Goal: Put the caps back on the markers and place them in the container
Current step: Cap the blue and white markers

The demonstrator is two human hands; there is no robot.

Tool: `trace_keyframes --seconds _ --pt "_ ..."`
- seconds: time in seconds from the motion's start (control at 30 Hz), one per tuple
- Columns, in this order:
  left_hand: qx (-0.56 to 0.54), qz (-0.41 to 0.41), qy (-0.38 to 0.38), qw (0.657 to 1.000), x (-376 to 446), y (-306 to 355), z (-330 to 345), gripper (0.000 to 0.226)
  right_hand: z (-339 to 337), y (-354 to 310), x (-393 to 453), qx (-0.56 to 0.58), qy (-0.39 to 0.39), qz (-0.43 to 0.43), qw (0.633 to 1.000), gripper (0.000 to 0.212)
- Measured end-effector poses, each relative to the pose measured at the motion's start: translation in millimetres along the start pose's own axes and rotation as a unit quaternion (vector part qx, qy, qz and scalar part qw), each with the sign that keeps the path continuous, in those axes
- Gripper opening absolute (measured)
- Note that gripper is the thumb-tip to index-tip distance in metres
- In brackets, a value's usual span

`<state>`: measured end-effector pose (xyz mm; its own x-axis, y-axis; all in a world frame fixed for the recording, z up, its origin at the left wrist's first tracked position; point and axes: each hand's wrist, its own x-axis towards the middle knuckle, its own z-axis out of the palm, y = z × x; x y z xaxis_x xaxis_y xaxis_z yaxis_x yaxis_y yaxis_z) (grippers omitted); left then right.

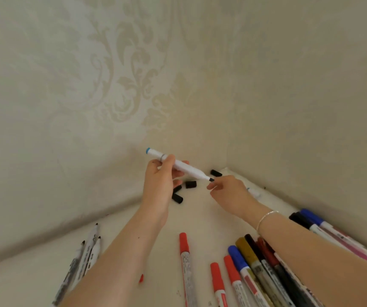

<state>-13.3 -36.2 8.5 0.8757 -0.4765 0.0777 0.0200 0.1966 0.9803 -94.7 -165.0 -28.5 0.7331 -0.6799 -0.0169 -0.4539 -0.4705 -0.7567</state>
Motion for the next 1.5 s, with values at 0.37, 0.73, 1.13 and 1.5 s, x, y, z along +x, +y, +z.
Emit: trace_keyframes --seconds 0.37,0.73,1.13,1.5 --pt "-0.105 -0.073 0.033 0.991 5 -24 24 0.013 -40 48 27 -0.396 0.0 0.007 0.918 0.03" --pt "-0.156 -0.053 0.126 0.978 4 -28 26 0.012 -47 -5 20 0.569 0.013 0.061 0.82 0.019" --pt "-0.168 -0.045 0.133 0.976 1 -25 21 0.014 -31 -23 6 0.569 -0.051 0.066 0.818 0.018" --pt "-0.199 -0.013 0.064 0.978 -3 -17 21 0.029 -30 -35 0 0.528 -0.027 0.027 0.849 0.012"
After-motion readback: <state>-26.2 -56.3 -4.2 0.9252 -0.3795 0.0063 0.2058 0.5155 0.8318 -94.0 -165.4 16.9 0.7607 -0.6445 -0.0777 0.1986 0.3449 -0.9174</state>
